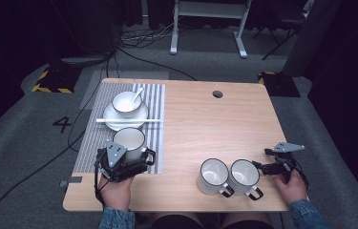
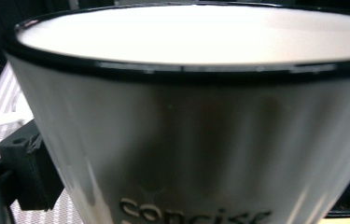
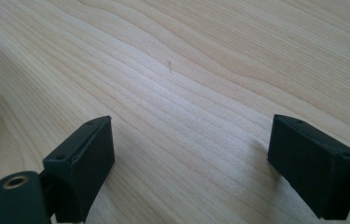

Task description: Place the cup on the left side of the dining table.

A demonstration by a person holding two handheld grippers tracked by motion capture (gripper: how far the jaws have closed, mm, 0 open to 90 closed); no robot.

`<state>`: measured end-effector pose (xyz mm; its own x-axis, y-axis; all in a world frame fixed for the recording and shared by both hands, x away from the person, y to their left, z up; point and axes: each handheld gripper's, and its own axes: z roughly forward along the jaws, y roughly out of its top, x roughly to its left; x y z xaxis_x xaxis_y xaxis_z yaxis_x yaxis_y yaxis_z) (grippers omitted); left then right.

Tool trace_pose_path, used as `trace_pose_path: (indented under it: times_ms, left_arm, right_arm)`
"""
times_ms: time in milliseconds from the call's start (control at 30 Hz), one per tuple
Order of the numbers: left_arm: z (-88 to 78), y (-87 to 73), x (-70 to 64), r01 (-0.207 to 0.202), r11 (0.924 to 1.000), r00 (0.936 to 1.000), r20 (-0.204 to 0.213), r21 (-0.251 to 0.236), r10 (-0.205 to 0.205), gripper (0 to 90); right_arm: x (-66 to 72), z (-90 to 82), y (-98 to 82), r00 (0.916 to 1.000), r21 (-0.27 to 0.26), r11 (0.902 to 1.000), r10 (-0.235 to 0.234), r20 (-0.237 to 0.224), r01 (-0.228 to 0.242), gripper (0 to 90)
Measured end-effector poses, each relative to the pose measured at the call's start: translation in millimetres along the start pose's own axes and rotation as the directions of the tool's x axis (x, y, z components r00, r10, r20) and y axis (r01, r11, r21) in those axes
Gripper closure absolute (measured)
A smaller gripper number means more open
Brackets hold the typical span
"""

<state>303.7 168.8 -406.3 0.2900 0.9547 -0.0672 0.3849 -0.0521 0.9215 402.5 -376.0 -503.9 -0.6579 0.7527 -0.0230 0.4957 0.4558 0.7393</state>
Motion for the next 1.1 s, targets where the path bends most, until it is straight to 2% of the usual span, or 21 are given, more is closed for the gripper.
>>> trace_pose_path:
  times_ms: [133,200,367,433,467,533,567,600,700,800,967,1033,1100]
  left_arm:
    - [1.2,1.7,9.6,0.006,0.9999,0.9998,-0.017,-0.01,-0.006,3.3]
    - [3.1,3.4,18.2,0.003,0.9998,0.9991,-0.042,-0.02,-0.003,3.2]
    - [7.5,4.8,33.9,0.015,0.9991,0.9973,-0.072,-0.04,-0.018,3.3]
    - [8.9,4.4,36.7,0.014,0.9989,0.9963,-0.084,-0.044,-0.018,3.3]
    - [10.1,3.8,39.4,0.011,0.9991,0.9952,-0.097,-0.041,-0.015,3.3]
    - [16.2,1.0,46.5,-0.015,0.9997,0.9879,-0.155,-0.017,0.012,3.3]
    - [16.2,1.0,46.5,-0.015,0.9997,0.9879,-0.155,-0.017,0.012,3.3]
    - [20.2,-0.9,54.0,-0.01,0.9999,0.9854,-0.17,-0.003,0.009,3.3]
    - [25.6,-4.2,67.4,0.029,0.9995,0.9861,-0.164,-0.007,-0.03,3.3]
    - [32.4,-7.4,77.4,0.054,0.9985,0.9851,-0.164,0.009,-0.052,3.3]
    - [43.7,-11.7,85.4,0.059,0.9966,0.9837,-0.173,0.058,-0.048,3.3]
    - [48.2,-12.3,86.6,0.051,0.9966,0.9846,-0.171,0.064,-0.039,3.3]
    - [52.4,-12.4,87.9,0.049,0.9946,0.9865,-0.16,0.092,-0.033,3.3]
  right_arm:
    - [0.0,0.0,0.0,1.0,0.0,1.0,0.0,0.0,0.0,14.5]
    - [0.0,0.0,0.0,1.0,0.001,1.0,0.001,0.0,-0.001,14.5]
    - [0.1,0.1,0.1,1.0,0.0,1.0,0.001,0.001,-0.001,14.5]
    - [0.1,0.1,0.1,1.0,0.001,1.0,0.001,0.001,-0.001,14.5]
    - [0.3,0.2,0.2,1.0,-0.001,1.0,0.005,0.0,-0.005,14.5]
    - [0.3,0.2,0.2,1.0,-0.001,1.0,0.005,0.0,-0.005,14.5]
    - [0.3,0.2,0.2,1.0,-0.001,1.0,0.005,0.0,-0.005,14.5]
    - [0.4,0.2,0.3,1.0,0.0,1.0,0.008,0.0,-0.008,14.5]
    - [0.5,0.2,0.4,1.0,0.0,1.0,0.009,-0.001,-0.009,14.5]
    - [0.5,0.2,0.5,1.0,0.001,1.0,0.009,0.0,-0.009,14.4]
    - [0.5,0.7,0.8,0.9999,0.0,0.9999,0.012,0.005,-0.012,14.4]
    - [0.5,0.8,0.9,0.9999,0.0,0.9999,0.014,0.005,-0.014,14.4]
    - [0.4,0.8,0.9,0.9999,0.0,0.9999,0.014,0.006,-0.014,14.4]
